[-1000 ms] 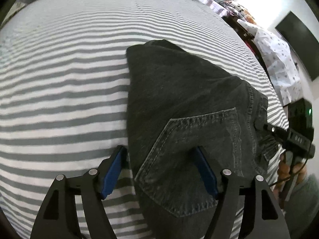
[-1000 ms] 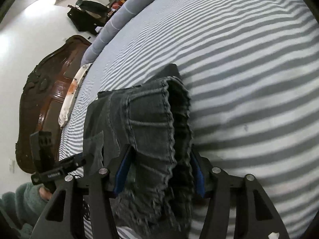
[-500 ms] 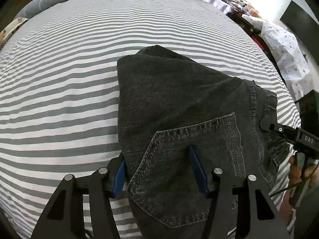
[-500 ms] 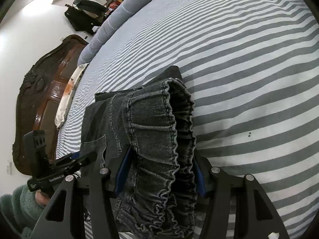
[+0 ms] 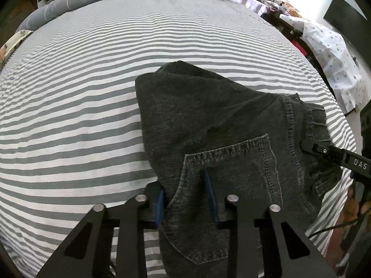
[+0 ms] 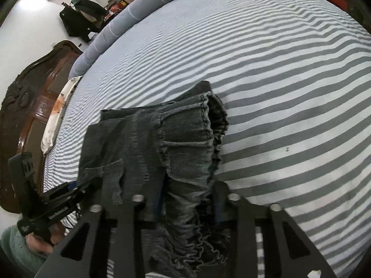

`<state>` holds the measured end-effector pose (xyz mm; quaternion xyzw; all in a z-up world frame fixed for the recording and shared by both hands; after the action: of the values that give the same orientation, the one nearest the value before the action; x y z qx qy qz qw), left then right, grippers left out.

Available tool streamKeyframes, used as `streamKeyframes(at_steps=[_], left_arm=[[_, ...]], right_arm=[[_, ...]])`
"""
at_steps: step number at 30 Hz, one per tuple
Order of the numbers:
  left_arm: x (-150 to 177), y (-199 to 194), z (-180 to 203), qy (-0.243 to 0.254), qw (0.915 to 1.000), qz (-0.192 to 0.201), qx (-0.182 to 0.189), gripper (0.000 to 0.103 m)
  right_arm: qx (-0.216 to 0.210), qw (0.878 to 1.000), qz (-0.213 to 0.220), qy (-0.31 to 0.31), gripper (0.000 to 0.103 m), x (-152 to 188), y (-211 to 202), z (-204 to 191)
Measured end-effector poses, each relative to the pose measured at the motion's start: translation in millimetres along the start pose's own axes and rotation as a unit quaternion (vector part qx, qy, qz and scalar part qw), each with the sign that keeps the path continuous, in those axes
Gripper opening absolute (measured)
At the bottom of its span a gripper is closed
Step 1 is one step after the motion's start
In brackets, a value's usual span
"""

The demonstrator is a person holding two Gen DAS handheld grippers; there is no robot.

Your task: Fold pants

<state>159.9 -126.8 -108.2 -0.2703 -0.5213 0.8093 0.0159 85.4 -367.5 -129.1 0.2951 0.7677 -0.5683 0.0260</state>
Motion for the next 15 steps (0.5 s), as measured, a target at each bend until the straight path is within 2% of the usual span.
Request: streamKeyframes(at_steps=[6, 12, 15], left_arm=[[0, -14, -8, -0.017, 0.9993, 0.018, 0.028, 0.014], [1, -38, -5, -0.017, 0.9973, 0.041, 0.058, 0.013], [0, -50, -4, -0.008, 0.9971, 0.054, 0.052, 0.013]], right_arm=[[0.020, 1.000, 0.014, 0.008, 0.022, 2, -19, -19], [0.011, 1.000, 0.024, -0.001, 0.021, 2, -41, -43], [0.007, 1.000, 0.026, -0.010, 0.021, 1, -47, -56]])
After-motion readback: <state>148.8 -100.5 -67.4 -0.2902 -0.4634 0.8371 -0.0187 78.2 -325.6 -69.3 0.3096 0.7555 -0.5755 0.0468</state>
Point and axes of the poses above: each gripper's, at about its wrist camera, not at the fingertips, and y roughly the way its jaws point, z to its right, x to its underside, the point moved 1 cm from there along y, roughly the way its jaws point, and after that the axes turned 10 degrees about x, right-handed, at the moved point
